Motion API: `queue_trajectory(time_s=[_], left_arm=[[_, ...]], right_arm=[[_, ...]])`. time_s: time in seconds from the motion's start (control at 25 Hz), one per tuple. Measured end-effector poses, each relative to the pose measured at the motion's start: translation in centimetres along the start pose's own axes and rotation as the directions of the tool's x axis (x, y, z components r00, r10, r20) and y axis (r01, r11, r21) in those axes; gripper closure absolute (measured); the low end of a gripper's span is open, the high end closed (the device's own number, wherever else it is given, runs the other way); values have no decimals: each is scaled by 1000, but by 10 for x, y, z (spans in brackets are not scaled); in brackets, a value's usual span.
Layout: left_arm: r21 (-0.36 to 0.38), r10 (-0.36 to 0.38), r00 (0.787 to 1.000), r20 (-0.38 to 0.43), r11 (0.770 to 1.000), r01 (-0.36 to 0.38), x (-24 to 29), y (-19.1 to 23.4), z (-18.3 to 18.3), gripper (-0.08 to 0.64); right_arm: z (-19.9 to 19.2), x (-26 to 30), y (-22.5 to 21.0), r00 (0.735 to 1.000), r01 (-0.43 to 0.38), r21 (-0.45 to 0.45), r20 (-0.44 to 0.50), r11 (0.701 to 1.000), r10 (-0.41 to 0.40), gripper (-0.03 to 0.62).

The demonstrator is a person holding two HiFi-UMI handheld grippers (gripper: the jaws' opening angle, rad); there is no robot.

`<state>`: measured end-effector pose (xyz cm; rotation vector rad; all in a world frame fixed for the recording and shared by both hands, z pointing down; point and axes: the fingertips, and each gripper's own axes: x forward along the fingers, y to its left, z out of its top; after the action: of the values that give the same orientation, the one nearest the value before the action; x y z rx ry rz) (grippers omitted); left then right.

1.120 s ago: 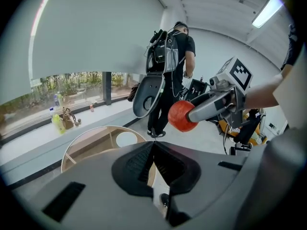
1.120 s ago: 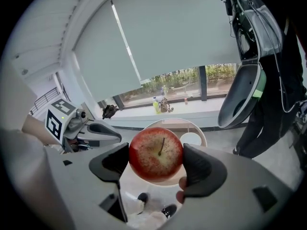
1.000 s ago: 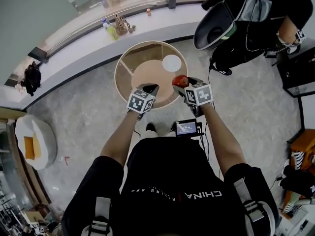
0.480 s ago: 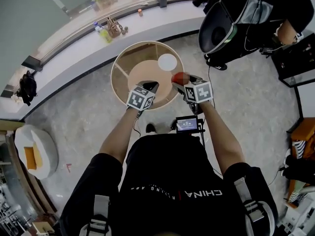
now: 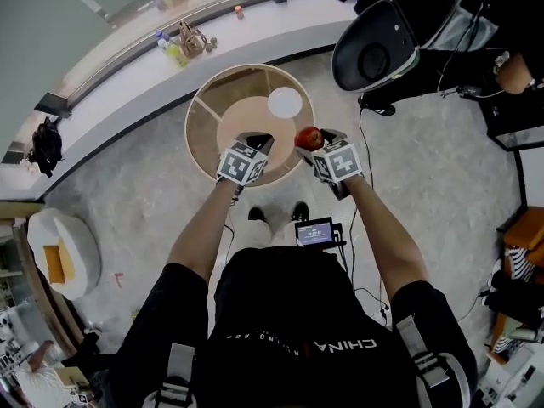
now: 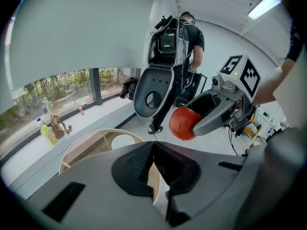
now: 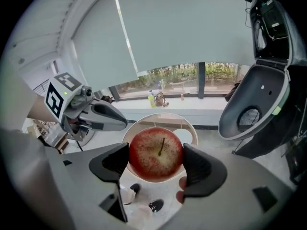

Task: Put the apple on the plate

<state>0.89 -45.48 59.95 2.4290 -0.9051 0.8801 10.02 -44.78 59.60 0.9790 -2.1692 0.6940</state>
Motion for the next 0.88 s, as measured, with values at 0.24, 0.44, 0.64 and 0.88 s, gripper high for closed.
queue_trajectory(time_s=[0.24,0.44,0.64,0.88], left_arm=[[3,1,998,-58,1000,-1,69,39,-12,541],[-31,10,998,-66,999,-12,133,99,-30,541],[-61,20,996,-90,998,-25,216,168,-70,541],[-60,-18,993,-114,998,12,288,214,-115,541]], right_arm=[[-13,83,-38,997,-26,-26,-69,999,24,225],[-10,167,-71,996,17,-23,-89,1000,-19,225],[-10,274,-119,994,67,26,-83,997,-64,225],[-20,377,-158,990,114,18,-85,993,-112,225]])
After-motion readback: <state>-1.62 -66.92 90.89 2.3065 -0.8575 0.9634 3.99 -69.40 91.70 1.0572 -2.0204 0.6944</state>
